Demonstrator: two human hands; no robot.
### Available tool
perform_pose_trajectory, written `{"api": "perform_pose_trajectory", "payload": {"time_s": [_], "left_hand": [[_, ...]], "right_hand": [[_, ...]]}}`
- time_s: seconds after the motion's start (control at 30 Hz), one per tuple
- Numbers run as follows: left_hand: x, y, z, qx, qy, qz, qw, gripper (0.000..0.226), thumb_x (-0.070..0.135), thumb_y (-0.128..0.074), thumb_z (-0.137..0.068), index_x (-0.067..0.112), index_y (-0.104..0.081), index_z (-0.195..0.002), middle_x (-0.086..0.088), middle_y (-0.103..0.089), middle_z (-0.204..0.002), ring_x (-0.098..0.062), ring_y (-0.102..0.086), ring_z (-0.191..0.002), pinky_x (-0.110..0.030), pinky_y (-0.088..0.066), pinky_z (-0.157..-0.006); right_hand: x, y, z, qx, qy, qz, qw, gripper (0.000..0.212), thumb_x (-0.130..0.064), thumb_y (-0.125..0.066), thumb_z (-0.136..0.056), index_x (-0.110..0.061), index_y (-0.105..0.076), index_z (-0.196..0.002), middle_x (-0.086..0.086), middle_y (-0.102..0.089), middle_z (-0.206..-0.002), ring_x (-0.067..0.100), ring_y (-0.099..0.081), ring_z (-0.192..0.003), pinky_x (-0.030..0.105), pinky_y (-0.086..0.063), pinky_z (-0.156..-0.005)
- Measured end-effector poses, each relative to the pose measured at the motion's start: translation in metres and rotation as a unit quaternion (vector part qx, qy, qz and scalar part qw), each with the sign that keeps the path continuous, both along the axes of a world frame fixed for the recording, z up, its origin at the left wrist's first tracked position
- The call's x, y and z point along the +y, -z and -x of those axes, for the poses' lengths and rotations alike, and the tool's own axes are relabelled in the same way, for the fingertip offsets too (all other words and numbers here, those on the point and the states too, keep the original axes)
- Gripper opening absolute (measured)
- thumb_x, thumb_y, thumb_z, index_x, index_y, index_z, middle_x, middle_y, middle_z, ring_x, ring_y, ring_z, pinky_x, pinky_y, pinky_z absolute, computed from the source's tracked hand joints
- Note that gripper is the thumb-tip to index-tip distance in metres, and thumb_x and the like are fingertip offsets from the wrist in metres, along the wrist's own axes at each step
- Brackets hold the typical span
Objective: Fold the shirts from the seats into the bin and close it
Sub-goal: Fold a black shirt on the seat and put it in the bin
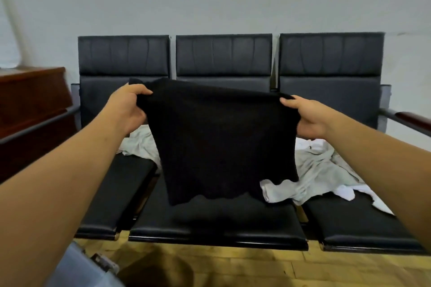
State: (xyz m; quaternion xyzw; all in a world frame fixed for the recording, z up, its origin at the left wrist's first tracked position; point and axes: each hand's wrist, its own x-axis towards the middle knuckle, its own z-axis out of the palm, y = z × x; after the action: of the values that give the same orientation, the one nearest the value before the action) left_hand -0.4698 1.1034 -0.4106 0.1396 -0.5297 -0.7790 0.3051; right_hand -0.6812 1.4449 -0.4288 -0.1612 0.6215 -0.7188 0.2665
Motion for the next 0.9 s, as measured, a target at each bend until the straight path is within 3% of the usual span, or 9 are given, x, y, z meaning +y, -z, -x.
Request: {"api": "perform_pose_trajectory", "payload": {"time_s": [0.1,0.23,0.33,0.4,0.57,0.67,0.73,0.83,0.9], "left_hand": [[0.011,-0.019,0.0,-0.005,-0.031,0.026,0.999,0.04,-0.014,-0.048,-0.079,0.011,-0.064,-0.106,-0.017,-0.071,-0.116,-0.033,-0.072,-0.104,-0.04,-0.061,-0.081],[0.014,-0.028,-0.003,-0.048,-0.043,0.067,0.996,0.038,-0.012,-0.044,-0.085,0.01,-0.065,-0.108,-0.015,-0.071,-0.111,-0.03,-0.072,-0.095,-0.04,-0.059,-0.079],[0.013,-0.026,-0.008,-0.082,-0.047,0.083,0.992,0.037,-0.011,-0.045,-0.086,0.007,-0.067,-0.11,-0.015,-0.071,-0.113,-0.03,-0.072,-0.096,-0.036,-0.06,-0.071],[0.015,-0.02,-0.012,-0.098,-0.035,0.099,0.99,0.036,-0.011,-0.045,-0.086,0.005,-0.067,-0.109,-0.016,-0.071,-0.11,-0.029,-0.072,-0.094,-0.033,-0.06,-0.066],[0.018,-0.004,-0.015,-0.135,-0.031,0.142,0.98,0.036,-0.012,-0.045,-0.088,0.009,-0.067,-0.106,-0.016,-0.068,-0.108,-0.028,-0.068,-0.096,-0.035,-0.056,-0.076],[0.013,0.006,-0.015,-0.149,-0.026,0.155,0.976,0.038,-0.012,-0.044,-0.088,0.013,-0.066,-0.108,-0.014,-0.067,-0.105,-0.028,-0.067,-0.095,-0.037,-0.055,-0.078],[0.008,0.01,-0.016,-0.158,-0.018,0.162,0.974,0.038,-0.01,-0.044,-0.088,0.013,-0.066,-0.108,-0.014,-0.067,-0.105,-0.029,-0.067,-0.095,-0.038,-0.055,-0.077],[0.0,0.02,-0.014,-0.161,-0.01,0.159,0.974,0.032,-0.007,-0.046,-0.091,0.009,-0.067,-0.109,-0.016,-0.068,-0.107,-0.029,-0.068,-0.094,-0.039,-0.055,-0.08],[-0.003,0.026,-0.012,-0.151,0.009,0.144,0.978,0.022,0.0,-0.048,-0.096,0.004,-0.067,-0.107,-0.017,-0.069,-0.108,-0.026,-0.07,-0.092,-0.037,-0.055,-0.083]], "right_hand": [[0.007,-0.014,-0.009,0.0,-0.005,-0.051,0.999,0.015,-0.003,-0.059,-0.095,-0.01,-0.067,-0.106,0.011,-0.076,-0.1,0.023,-0.076,-0.083,0.036,-0.062,-0.063],[0.018,-0.019,-0.01,-0.036,-0.035,-0.065,0.997,0.027,-0.013,-0.066,-0.088,-0.002,-0.068,-0.113,0.013,-0.074,-0.108,0.024,-0.074,-0.093,0.035,-0.062,-0.073],[0.02,-0.013,-0.008,-0.073,-0.014,-0.052,0.996,0.029,-0.032,-0.064,-0.093,-0.004,-0.07,-0.099,0.009,-0.072,-0.094,0.023,-0.071,-0.085,0.034,-0.062,-0.062],[0.017,-0.003,-0.006,-0.081,-0.006,-0.094,0.992,0.016,-0.021,-0.062,-0.096,-0.005,-0.064,-0.097,0.006,-0.068,-0.09,0.02,-0.065,-0.085,0.031,-0.062,-0.059],[0.009,0.019,-0.014,-0.026,-0.037,-0.279,0.959,0.029,0.007,-0.065,-0.089,0.011,-0.06,-0.117,0.019,-0.067,-0.116,0.025,-0.064,-0.103,0.03,-0.056,-0.086],[0.006,0.034,-0.017,0.038,-0.074,-0.426,0.901,0.023,0.005,-0.064,-0.091,0.011,-0.06,-0.113,0.02,-0.066,-0.117,0.027,-0.061,-0.113,0.032,-0.045,-0.105],[0.006,0.041,-0.017,0.047,-0.087,-0.466,0.879,0.024,0.001,-0.062,-0.094,0.007,-0.061,-0.117,0.018,-0.064,-0.123,0.03,-0.06,-0.118,0.036,-0.049,-0.101],[0.004,0.046,-0.019,0.032,-0.084,-0.38,0.921,0.015,-0.01,-0.053,-0.101,-0.004,-0.062,-0.112,0.012,-0.063,-0.117,0.03,-0.061,-0.108,0.045,-0.05,-0.096],[0.003,0.05,-0.013,-0.004,-0.063,-0.209,0.976,0.021,-0.011,-0.043,-0.104,-0.004,-0.061,-0.112,0.011,-0.067,-0.115,0.028,-0.063,-0.107,0.046,-0.05,-0.095]]}}
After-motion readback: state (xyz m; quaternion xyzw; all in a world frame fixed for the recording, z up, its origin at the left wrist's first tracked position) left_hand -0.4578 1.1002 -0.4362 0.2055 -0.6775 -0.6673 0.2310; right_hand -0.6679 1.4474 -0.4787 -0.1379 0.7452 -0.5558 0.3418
